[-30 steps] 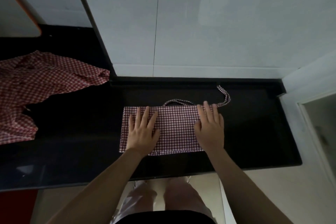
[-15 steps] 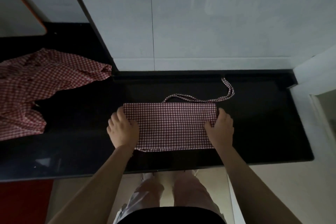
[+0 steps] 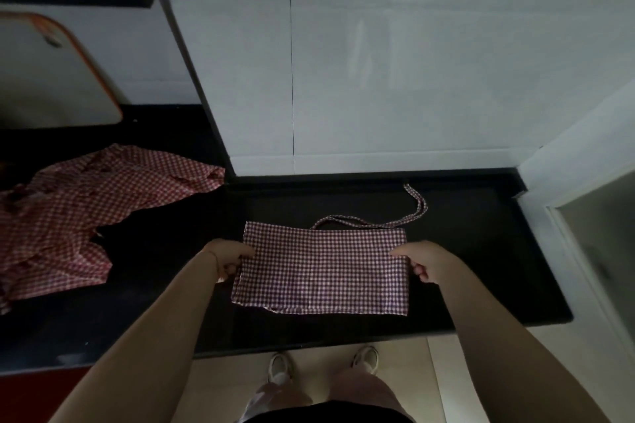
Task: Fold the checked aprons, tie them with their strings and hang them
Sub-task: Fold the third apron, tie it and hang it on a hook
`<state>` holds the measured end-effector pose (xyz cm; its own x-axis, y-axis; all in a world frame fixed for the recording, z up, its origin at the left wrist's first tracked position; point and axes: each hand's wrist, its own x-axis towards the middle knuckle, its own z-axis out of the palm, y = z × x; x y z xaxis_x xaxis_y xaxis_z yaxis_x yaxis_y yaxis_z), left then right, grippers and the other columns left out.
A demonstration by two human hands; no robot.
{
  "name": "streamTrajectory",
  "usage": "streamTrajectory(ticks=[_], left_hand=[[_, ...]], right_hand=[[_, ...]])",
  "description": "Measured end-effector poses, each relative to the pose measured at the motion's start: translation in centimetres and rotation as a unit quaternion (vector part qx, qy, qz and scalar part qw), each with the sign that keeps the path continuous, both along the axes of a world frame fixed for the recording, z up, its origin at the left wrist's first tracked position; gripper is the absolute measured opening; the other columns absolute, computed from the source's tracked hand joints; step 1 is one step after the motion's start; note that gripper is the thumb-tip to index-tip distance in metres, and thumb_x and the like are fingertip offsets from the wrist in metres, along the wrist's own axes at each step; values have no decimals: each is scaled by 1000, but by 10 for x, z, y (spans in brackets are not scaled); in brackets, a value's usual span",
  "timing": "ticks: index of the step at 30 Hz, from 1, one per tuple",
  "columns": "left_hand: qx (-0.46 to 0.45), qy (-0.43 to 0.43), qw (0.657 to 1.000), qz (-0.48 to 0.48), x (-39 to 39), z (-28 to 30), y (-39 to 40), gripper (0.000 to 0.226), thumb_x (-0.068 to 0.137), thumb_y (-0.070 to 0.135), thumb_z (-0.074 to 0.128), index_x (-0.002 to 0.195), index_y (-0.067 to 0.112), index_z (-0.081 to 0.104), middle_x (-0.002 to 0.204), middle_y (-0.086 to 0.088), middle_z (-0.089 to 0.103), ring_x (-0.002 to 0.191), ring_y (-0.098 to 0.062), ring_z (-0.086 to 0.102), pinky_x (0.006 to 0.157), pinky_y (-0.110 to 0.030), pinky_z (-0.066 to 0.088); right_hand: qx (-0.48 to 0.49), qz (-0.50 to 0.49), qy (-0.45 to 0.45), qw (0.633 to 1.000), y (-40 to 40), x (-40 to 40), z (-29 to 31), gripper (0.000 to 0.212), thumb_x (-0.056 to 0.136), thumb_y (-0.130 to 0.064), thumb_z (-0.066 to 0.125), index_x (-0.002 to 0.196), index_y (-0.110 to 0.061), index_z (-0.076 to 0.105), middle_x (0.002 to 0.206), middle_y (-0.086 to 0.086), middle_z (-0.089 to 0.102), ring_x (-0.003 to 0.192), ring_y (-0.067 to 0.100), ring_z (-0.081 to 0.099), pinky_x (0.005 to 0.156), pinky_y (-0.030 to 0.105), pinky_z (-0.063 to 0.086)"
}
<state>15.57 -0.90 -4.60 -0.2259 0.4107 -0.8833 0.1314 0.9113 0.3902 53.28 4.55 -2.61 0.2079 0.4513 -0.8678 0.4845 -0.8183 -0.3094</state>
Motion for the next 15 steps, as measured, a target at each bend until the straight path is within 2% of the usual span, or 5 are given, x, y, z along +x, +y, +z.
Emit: streamTrajectory(ticks=[5,8,10,12,15], left_hand=[[204,-88,970,102,9,48,34,18,98,13,55,81,8,58,53,-2,66,47,-13,62,48,-22,52],[341,-191,896,213,8,62,42,29,101,12,40,90,8,67,81,-7,76,82,-21,72,81,-33,57],[340,-239,874,252,9,56,35,52,99,19,31,73,10,74,77,-6,74,79,-23,68,76,-33,53],[296,-202,905,228,16,36,25,49,98,24,39,64,11,73,75,-7,72,70,-24,65,66,-28,51],[249,-60,961,101,31,-6,7,13,87,5,65,77,11,69,85,-15,70,77,-29,65,69,-32,55]], right_hand=[[157,-75,149,973,27,0,50,10,95,-17,63,87,-11,60,58,-1,52,45,9,41,42,22,33],[311,-158,272,897,30,1,72,14,100,-9,50,103,-7,63,87,11,72,74,23,69,64,33,54],[314,-239,342,853,21,7,72,24,101,-11,39,100,-3,61,104,17,70,97,31,69,82,43,55],[294,-273,342,850,12,13,59,23,98,-11,40,95,-1,61,115,19,64,108,31,62,94,49,52],[237,-192,218,927,-1,21,16,15,92,-2,58,104,-2,66,121,14,63,110,27,62,94,44,53]])
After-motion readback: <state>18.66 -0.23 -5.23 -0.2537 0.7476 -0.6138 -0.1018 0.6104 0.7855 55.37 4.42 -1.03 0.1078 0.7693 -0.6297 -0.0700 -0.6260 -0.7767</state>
